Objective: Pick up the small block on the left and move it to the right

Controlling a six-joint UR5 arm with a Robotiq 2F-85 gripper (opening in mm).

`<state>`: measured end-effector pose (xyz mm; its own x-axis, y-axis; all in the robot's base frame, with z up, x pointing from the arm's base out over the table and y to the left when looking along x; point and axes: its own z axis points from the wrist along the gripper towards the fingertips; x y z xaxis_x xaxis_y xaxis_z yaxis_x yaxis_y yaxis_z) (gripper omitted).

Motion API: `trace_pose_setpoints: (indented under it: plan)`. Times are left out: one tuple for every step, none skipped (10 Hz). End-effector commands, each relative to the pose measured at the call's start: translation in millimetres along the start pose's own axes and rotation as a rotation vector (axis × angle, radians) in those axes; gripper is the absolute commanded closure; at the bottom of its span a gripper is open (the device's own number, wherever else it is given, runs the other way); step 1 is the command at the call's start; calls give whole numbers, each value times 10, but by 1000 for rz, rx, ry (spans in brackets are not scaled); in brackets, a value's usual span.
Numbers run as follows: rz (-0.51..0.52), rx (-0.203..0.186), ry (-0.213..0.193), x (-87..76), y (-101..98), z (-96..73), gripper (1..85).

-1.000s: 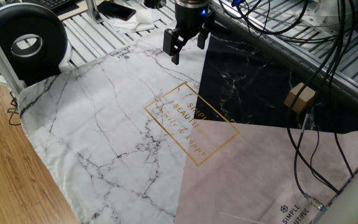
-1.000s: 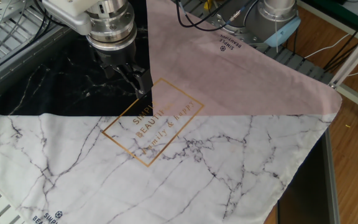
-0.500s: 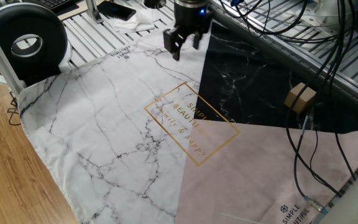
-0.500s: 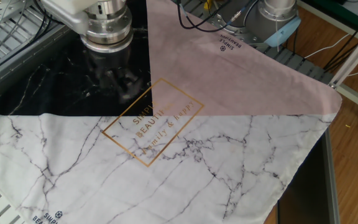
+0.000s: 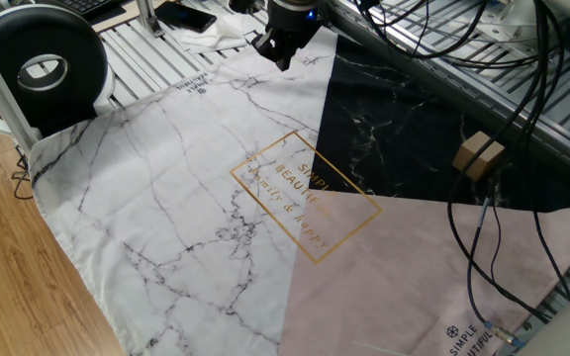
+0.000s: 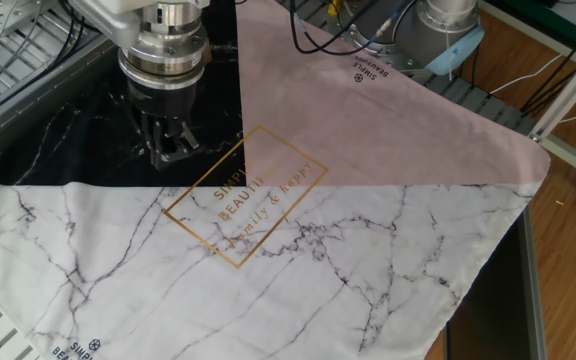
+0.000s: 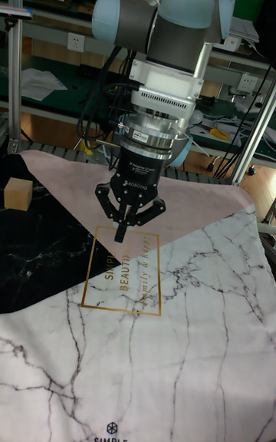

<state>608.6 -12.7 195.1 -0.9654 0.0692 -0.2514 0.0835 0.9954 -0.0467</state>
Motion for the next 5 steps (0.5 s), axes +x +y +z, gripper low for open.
trace_pose_setpoints:
  plan:
    - [17,-12,22,59,28,-10,847]
    - [17,-19,22,60,48,-10,847]
    - [17,-19,22,60,48,-9,847]
    - [19,-19,22,61,48,-9,847]
    - [19,-19,22,61,49,-9,847]
